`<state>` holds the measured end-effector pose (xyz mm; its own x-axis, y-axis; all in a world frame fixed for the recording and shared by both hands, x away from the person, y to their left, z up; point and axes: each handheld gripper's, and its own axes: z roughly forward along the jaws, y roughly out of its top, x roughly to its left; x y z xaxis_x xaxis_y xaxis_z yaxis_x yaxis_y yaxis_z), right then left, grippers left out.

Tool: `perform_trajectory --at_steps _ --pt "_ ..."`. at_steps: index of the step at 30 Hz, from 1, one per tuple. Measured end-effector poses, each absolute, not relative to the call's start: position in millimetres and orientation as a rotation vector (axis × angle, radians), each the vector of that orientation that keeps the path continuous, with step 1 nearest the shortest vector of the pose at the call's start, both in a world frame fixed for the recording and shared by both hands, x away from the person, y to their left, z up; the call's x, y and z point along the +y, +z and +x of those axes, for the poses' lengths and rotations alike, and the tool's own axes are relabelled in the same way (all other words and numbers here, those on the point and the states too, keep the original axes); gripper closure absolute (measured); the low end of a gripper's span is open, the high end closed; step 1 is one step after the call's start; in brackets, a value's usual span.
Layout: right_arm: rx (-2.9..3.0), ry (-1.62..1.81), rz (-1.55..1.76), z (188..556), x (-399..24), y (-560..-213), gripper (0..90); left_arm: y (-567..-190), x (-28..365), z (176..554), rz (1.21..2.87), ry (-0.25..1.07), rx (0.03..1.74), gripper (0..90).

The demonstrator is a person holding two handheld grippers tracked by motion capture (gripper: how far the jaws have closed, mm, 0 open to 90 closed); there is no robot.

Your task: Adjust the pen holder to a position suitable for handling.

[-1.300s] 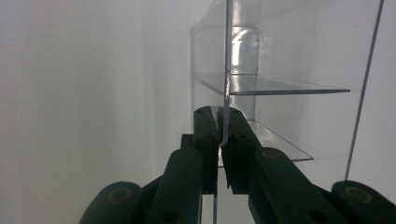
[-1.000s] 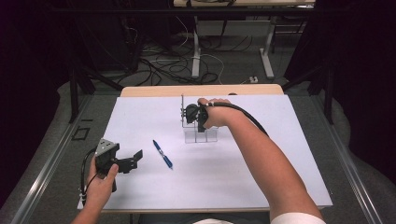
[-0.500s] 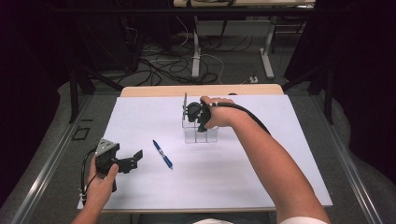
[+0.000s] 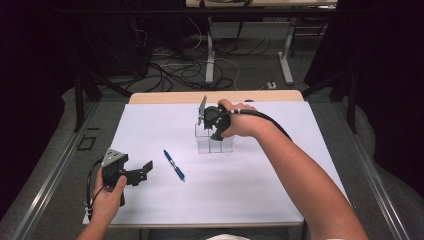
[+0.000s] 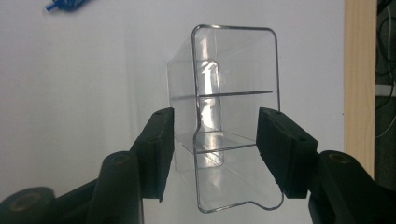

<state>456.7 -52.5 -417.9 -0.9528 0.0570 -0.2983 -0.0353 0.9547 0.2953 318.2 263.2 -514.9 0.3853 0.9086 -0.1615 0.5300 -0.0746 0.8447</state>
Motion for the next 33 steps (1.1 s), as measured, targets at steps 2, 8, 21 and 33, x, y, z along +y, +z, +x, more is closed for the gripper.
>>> perform_trajectory --at_steps 2,8,21,33 --pt "2.792 0.463 0.063 451.7 -55.7 -416.5 43.4 -514.9 263.1 318.2 1.735 0.524 1.268 1.2" --pt "2.749 0.537 0.167 441.9 -69.8 -414.0 40.2 -515.0 262.1 318.0 1.733 0.528 1.263 1.2" --pt "2.717 0.593 0.357 423.5 -94.2 -399.4 31.6 -515.4 261.8 317.8 1.722 0.519 1.274 1.1" --pt "2.609 0.724 0.453 396.1 -112.1 -397.1 19.1 -515.7 263.8 318.5 1.699 0.474 1.287 1.1"
